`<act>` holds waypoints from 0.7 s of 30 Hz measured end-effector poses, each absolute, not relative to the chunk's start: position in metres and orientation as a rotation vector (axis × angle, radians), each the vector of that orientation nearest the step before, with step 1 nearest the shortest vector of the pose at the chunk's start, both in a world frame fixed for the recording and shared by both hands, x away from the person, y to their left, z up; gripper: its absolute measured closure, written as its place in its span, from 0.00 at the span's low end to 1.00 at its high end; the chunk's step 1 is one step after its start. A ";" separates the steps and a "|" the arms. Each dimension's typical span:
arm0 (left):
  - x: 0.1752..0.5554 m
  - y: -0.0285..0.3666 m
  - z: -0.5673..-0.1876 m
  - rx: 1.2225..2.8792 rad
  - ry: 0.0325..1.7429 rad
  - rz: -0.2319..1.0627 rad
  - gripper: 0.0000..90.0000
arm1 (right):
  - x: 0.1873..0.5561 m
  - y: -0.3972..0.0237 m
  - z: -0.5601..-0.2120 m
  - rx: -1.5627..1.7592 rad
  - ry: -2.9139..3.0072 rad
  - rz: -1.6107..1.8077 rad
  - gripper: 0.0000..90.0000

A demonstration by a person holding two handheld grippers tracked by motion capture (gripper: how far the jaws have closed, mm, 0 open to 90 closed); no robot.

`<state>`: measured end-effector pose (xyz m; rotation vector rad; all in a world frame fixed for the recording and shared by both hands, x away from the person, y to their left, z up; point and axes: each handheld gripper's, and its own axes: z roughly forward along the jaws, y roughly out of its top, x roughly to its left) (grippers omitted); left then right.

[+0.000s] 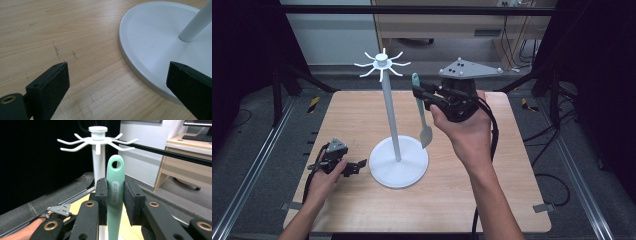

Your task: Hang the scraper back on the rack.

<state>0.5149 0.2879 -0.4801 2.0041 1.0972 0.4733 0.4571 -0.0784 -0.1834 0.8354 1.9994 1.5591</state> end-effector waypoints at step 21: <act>0.515 0.287 -0.480 2.008 1.096 0.473 0.05 | 0.460 -0.062 -0.177 0.797 2.040 1.555 0.82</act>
